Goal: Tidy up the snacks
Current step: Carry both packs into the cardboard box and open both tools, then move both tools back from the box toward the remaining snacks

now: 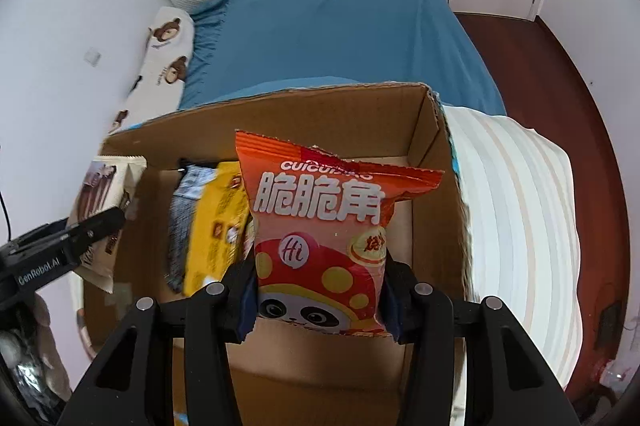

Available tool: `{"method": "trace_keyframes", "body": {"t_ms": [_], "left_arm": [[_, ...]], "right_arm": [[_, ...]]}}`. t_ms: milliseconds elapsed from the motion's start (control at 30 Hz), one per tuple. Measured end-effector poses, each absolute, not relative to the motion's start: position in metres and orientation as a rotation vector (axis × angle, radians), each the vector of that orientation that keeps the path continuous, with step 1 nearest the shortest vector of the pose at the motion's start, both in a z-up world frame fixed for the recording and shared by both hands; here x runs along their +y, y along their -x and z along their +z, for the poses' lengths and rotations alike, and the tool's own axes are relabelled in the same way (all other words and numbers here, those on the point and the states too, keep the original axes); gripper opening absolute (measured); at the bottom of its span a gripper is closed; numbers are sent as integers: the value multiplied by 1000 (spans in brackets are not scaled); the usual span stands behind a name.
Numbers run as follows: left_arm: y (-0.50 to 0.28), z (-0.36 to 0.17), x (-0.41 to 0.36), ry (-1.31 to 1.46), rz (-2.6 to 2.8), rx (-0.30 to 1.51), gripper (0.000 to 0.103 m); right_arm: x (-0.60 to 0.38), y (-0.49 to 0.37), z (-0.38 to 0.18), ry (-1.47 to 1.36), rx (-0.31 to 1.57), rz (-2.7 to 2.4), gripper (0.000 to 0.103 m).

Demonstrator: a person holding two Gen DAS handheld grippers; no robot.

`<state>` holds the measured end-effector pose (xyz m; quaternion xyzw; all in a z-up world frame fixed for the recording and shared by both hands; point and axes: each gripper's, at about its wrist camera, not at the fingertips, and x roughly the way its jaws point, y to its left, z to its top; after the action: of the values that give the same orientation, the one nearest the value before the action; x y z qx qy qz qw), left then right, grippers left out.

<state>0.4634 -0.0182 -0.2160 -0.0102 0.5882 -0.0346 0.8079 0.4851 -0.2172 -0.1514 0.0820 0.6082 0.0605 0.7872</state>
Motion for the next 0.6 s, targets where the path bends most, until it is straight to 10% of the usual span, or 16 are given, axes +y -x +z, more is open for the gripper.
{"method": "trace_keyframes", "body": {"t_ms": [167,267,600], "left_arm": [[-488,-247,-15,24,-71,1343,55],[-493,-252,-15,20,-66,1335,76],[-470,-226,-22,69,-107,1264,86]], "right_arm": [[-219,-505,-181,-152,1353,67,66],[-217,-512,-192,-114,1366,38,87],[-226,-501,-177,-155,1349,63,91]]}}
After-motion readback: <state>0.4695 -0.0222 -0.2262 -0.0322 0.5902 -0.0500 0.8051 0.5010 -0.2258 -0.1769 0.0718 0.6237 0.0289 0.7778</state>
